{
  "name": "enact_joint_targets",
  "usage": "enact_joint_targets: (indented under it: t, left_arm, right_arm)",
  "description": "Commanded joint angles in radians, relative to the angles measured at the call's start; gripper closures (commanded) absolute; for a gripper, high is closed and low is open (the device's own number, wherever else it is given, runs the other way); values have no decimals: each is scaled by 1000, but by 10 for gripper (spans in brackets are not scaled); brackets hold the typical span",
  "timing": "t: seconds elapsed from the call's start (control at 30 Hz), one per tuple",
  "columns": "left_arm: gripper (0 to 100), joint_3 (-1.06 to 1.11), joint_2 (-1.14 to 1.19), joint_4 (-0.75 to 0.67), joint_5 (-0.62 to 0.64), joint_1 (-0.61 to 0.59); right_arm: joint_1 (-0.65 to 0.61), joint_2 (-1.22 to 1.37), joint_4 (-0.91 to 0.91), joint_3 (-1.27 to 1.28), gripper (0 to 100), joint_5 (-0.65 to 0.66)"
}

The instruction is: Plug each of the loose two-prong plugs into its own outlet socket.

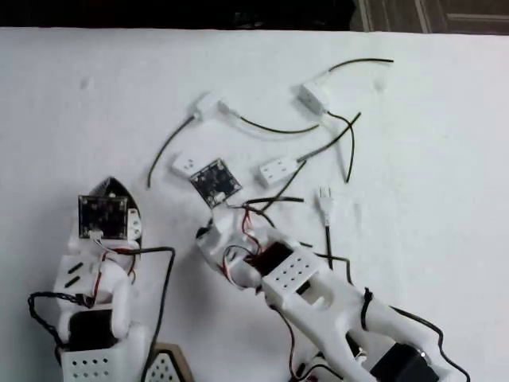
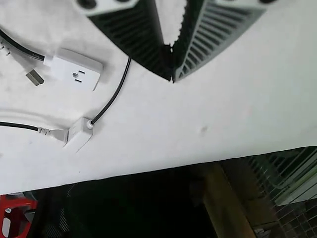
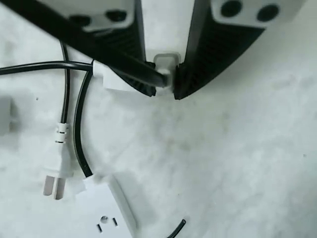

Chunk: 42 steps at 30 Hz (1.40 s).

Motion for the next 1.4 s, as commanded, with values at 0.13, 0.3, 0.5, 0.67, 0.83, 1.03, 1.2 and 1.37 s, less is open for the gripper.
enact_joint_targets:
  t: [0.13, 0.3, 0.5, 0.67, 0.83, 1.03, 1.2, 1.37]
  left_arm:
    - [976, -6, -8, -25, 3, -10]
    - [976, -6, -8, -25, 3, -10]
    - [976, -5, -8, -25, 3, -10]
    - [976, -5, -8, -25, 3, -10]
    - [976, -5, -8, -25, 3, -10]
    - [976, -5, -8, -25, 3, -7]
    - [976, -3, -8, -23, 3, -7]
    - [976, -3, -8, -21, 3, -5]
  right_arm:
    - [5, 1, -18, 32, 980, 55]
    - [10, 1, -16, 43, 980, 140]
    - [71, -1, -16, 41, 980, 164]
    - [81, -8, -16, 41, 981, 164]
    - [77, 1, -12, 43, 981, 166]
    - [70, 10, 31, 48, 981, 261]
    - [73, 81, 59, 14, 981, 290]
    - [71, 117, 156, -35, 981, 292]
